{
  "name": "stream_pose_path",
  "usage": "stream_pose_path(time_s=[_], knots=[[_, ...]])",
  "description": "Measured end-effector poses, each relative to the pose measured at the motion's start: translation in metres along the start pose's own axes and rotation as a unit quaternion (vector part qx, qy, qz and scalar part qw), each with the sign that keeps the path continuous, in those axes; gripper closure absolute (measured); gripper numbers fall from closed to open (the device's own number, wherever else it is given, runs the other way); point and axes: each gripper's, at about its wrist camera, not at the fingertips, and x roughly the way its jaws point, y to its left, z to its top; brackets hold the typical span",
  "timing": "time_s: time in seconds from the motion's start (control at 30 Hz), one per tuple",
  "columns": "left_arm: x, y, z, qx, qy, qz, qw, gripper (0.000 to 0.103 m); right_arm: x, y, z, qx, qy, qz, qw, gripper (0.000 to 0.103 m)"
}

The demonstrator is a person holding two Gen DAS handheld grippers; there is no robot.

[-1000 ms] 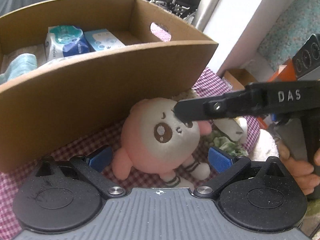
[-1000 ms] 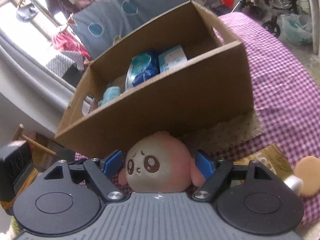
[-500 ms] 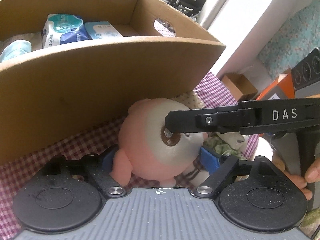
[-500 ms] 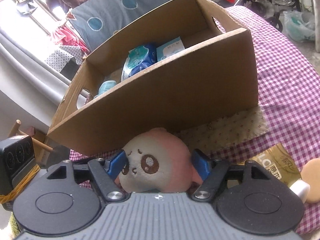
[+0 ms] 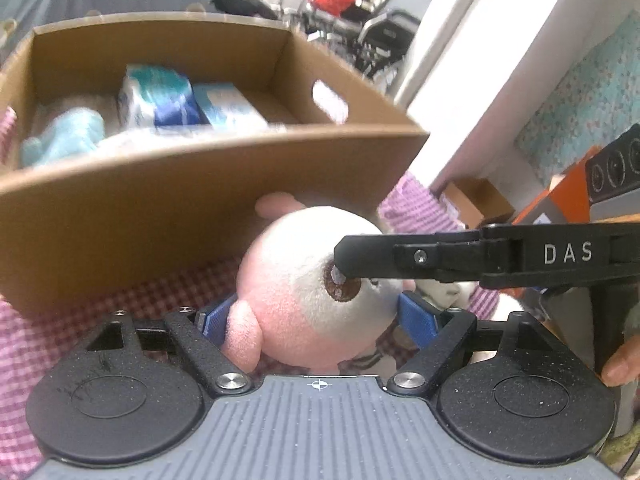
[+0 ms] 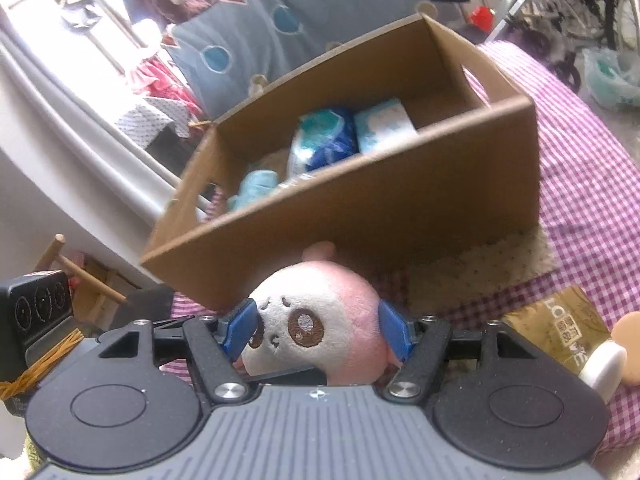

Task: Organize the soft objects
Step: 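Lift the plush doll with the right gripper over the box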

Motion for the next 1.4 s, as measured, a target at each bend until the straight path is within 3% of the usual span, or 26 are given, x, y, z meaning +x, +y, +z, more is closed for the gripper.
stream_pose_path(time_s=[0.17,0.37,0.63,0.8,1.1,1.4], knots=[[-0.046,-0.012,0.007,0.015,-0.06,0.025,0.9978,0.019,-0.024,0.032,0.009,-0.036,-0.032,0.035,0.998,0.033],[-0.089,-0.023,0.028,0.033,-0.131,0.051,0.9895,0.019,-0.044,0.065,0.03,-0.084,-0.071,0.062,0.992,0.033],[-0.085,-0.028,0.076,0.059,-0.149,0.058,0.9853,0.019,-0.044,0.066,0.084,-0.111,-0.083,0.07,0.988,0.033],[-0.057,-0.026,0.117,0.065,-0.131,0.055,0.9877,0.019,-0.027,0.048,0.132,-0.109,-0.063,0.063,0.99,0.033],[0.056,0.02,0.198,-0.001,-0.029,0.021,0.9994,0.019,0.053,-0.022,0.232,-0.073,0.025,0.003,0.997,0.034],[0.146,0.054,0.225,-0.05,0.03,0.009,0.9982,0.018,0.111,-0.053,0.258,-0.11,0.05,-0.078,0.99,0.04]])
